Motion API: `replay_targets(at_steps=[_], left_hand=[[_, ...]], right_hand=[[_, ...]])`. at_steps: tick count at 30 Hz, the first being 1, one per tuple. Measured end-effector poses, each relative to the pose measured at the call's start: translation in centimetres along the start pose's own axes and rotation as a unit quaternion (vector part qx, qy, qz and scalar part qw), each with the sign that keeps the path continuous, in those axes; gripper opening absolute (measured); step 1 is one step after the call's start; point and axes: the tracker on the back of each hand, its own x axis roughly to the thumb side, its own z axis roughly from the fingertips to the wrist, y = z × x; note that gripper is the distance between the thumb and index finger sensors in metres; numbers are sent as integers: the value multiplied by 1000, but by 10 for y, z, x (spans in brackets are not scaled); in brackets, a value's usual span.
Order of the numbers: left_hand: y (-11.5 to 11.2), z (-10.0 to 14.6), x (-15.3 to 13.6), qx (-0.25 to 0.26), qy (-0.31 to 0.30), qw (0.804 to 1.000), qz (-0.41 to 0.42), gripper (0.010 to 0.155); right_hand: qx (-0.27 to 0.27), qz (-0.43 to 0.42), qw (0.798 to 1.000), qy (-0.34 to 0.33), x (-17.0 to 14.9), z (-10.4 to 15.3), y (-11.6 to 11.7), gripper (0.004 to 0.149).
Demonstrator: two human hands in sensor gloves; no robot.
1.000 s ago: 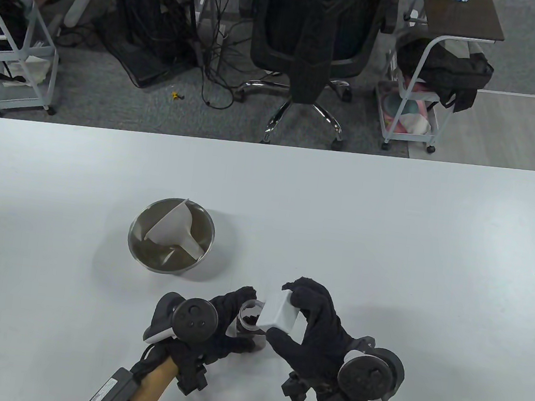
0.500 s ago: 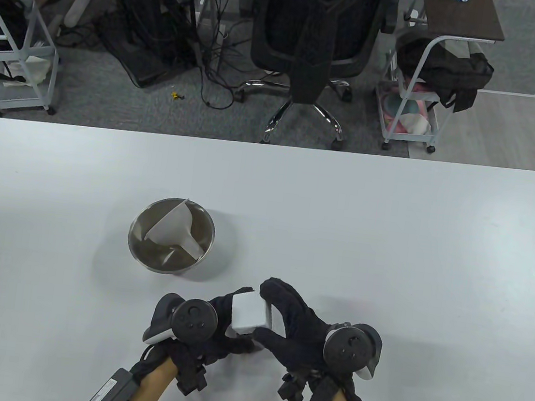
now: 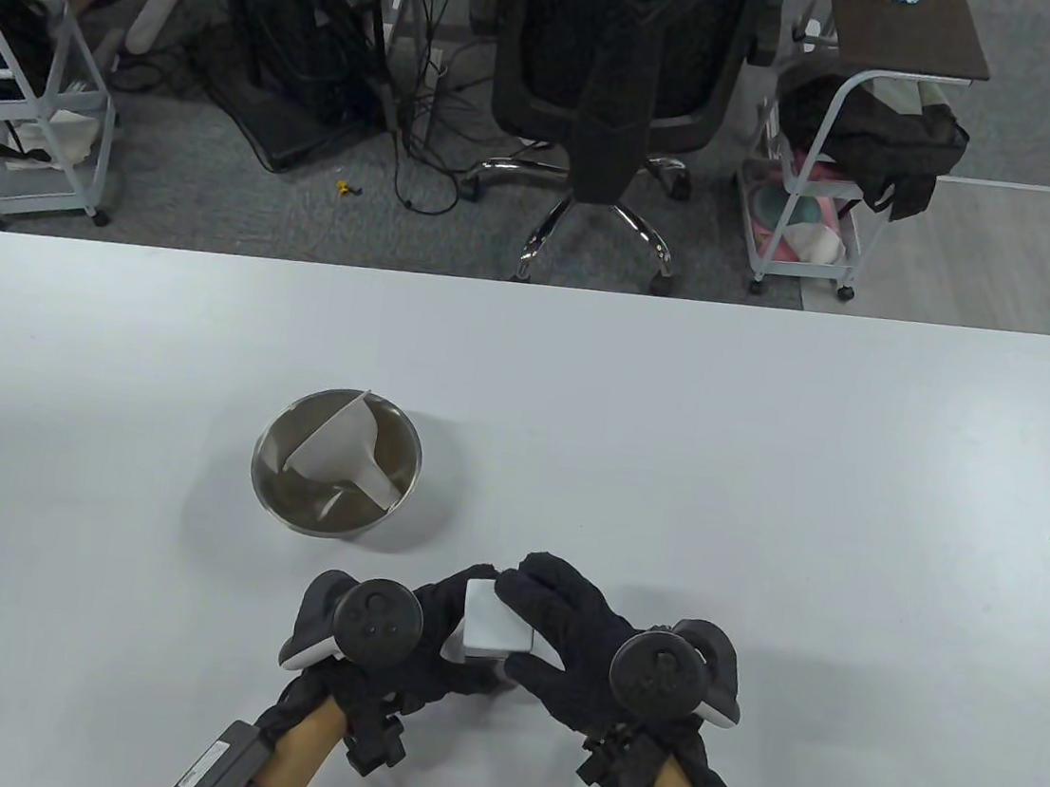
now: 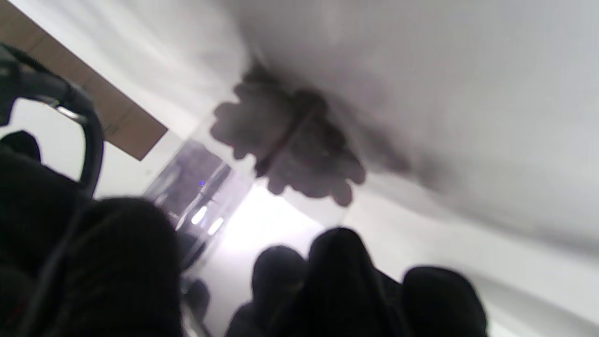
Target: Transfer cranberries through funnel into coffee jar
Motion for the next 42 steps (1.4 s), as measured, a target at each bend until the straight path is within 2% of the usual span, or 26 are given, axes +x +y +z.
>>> replay_targets(at_steps=[5,13,16,21,25,27,36,40,42], left_hand=[[-1,-1,-3,-1,6,1000,12,107],[-1,0,-1,3,7,1000,-12,106],[-1,0,-1,4,6,1000,-10,106],[-1,0,-1,6,6,1000,-15,106],[-2,0,-1,7,6,1000,-13,105],[-2,0,-2,7,6,1000,-15,106],[-2,0,-1,10,8,1000,-21,106],[-3,0,0,14,11,999,-29,106],[-2,1,0,17,13,999,-34,106]], right_hand=[[7,16,1000,1,0,0,-1,69],[-22,126,992,8,11,6,-1,79],[-58,162,985,10,16,9,-1,70],[-85,161,983,12,18,12,2,65],[-63,98,993,15,15,5,9,63],[-63,92,994,19,14,4,11,64],[-66,154,986,17,21,7,13,74],[-70,215,974,10,28,13,11,83],[-91,226,970,15,30,16,10,77]])
